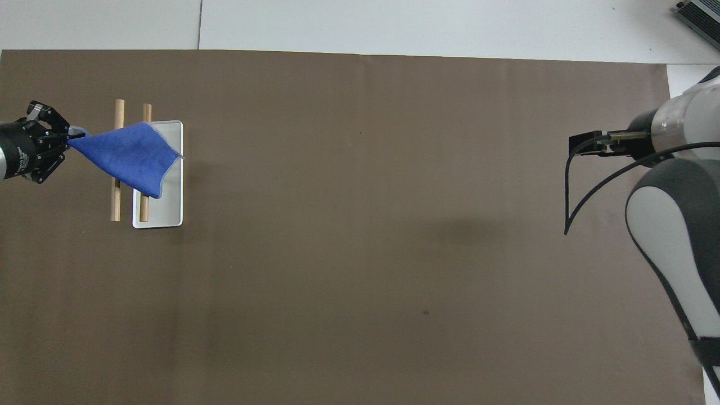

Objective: Right arm passes towel to left arm to hang

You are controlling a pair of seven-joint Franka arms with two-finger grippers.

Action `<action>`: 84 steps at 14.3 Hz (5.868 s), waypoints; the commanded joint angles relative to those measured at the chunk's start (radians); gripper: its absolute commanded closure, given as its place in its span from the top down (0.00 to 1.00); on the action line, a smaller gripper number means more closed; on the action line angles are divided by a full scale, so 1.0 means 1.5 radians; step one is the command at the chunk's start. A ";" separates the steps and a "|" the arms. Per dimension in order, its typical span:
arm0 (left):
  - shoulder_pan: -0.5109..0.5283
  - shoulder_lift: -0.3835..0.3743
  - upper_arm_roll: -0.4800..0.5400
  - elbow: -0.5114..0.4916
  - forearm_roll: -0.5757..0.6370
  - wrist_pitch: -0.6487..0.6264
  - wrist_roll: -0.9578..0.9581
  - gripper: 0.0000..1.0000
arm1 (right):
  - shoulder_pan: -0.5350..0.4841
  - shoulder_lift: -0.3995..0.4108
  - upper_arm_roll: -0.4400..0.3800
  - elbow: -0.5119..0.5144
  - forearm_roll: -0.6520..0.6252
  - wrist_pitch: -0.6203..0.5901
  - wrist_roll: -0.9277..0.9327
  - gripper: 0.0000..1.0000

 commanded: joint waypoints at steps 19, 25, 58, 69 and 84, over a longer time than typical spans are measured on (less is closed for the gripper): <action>-0.006 -0.006 0.050 -0.110 0.066 0.061 0.001 0.00 | -0.008 -0.074 -0.026 0.081 -0.001 -0.254 0.049 1.00; -0.006 -0.025 0.049 -0.149 0.066 0.060 0.000 0.08 | -0.007 -0.077 -0.026 0.074 -0.001 -0.255 0.047 1.00; -0.009 0.039 -0.059 0.293 0.192 -0.614 0.422 0.80 | -0.009 -0.091 -0.026 0.050 0.012 -0.255 0.052 1.00; -0.012 -0.007 -0.060 0.336 0.181 -0.704 0.473 0.86 | -0.008 -0.091 -0.024 0.057 0.012 -0.282 0.051 1.00; -0.010 -0.033 -0.079 0.297 0.147 -0.592 0.466 1.00 | -0.007 -0.091 -0.024 0.057 0.013 -0.282 0.049 1.00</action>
